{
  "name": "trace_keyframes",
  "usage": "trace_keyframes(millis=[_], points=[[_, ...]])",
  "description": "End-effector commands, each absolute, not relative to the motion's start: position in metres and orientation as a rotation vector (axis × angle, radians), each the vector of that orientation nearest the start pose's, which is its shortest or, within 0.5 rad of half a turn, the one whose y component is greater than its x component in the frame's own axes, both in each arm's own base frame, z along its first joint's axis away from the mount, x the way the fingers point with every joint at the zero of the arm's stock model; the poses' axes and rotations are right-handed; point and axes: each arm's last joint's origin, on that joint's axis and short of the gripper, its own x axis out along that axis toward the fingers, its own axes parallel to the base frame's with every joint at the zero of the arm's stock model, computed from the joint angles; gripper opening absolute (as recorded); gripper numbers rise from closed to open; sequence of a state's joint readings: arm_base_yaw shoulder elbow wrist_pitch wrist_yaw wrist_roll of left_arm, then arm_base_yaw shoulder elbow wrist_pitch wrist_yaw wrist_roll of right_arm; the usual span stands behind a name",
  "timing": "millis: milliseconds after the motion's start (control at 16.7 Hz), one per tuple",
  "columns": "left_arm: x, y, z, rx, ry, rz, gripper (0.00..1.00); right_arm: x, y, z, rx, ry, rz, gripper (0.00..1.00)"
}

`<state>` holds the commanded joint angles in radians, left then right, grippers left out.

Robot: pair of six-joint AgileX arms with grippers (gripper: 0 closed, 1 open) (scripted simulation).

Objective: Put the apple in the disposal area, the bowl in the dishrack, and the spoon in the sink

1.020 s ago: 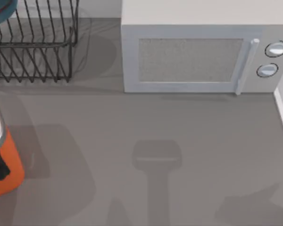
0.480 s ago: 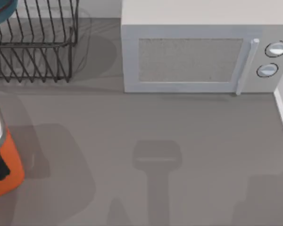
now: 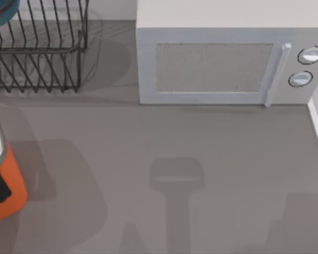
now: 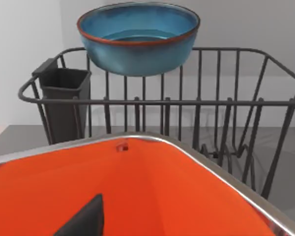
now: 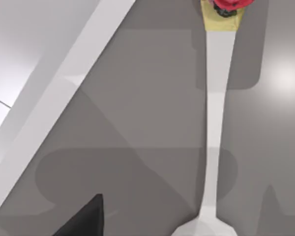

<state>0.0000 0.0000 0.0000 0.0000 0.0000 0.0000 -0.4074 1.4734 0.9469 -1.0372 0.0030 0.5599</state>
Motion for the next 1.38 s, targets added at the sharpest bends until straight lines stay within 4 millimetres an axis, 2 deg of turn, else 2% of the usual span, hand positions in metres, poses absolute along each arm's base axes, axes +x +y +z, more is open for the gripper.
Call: trace_keyframes(millis=[180,600,720,960,1380], points=[[0.106,-0.001,0.160,0.000,0.000,0.000,1.00,0.225,-0.097,0.174,0.757,1.435,-0.762,1.00],[0.106,-0.001,0.160,0.000,0.000,0.000,1.00,0.226,-0.098,0.103,0.756,1.419,-0.759,1.00],[0.106,-0.001,0.160,0.000,0.000,0.000,1.00,0.224,-0.097,0.094,0.757,1.428,-0.761,1.00],[0.106,-0.001,0.160,0.000,0.000,0.000,1.00,0.224,-0.097,0.093,0.757,1.429,-0.761,1.00],[0.106,-0.001,0.160,0.000,0.000,0.000,1.00,0.224,-0.097,0.093,0.757,1.429,-0.761,0.47]])
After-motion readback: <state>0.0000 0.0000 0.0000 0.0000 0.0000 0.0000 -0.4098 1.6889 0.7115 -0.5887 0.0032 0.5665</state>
